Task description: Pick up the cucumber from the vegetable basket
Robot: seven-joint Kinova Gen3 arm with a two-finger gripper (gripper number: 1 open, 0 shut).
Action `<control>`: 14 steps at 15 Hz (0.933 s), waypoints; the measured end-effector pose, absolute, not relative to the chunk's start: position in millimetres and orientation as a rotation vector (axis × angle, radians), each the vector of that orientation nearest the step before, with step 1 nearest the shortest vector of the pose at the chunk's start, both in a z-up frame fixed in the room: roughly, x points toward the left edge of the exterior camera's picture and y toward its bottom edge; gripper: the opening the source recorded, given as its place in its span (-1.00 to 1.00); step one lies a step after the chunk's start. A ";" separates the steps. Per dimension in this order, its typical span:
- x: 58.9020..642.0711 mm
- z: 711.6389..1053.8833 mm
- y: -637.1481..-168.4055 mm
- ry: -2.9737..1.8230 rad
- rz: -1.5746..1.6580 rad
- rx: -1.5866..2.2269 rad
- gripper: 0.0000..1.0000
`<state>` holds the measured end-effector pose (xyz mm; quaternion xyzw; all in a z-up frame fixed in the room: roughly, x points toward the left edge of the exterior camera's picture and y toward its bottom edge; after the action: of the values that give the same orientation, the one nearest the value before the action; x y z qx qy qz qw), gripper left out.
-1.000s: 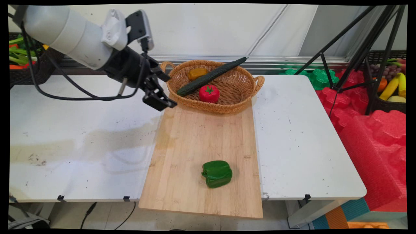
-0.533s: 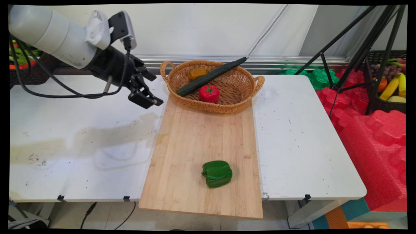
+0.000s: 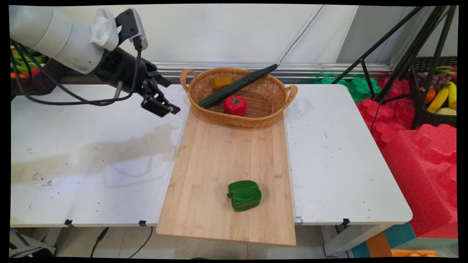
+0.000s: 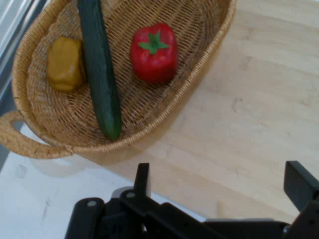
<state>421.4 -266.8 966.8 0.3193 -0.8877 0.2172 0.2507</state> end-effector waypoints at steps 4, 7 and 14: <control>415.0 973.6 -283.5 -2.384 0.631 0.888 1.00; 402.6 981.8 -307.8 -2.350 0.686 0.909 1.00; 357.7 976.5 -384.9 -2.306 0.765 1.007 1.00</control>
<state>357.7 -384.9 976.5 0.3703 -0.8483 0.2813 0.2531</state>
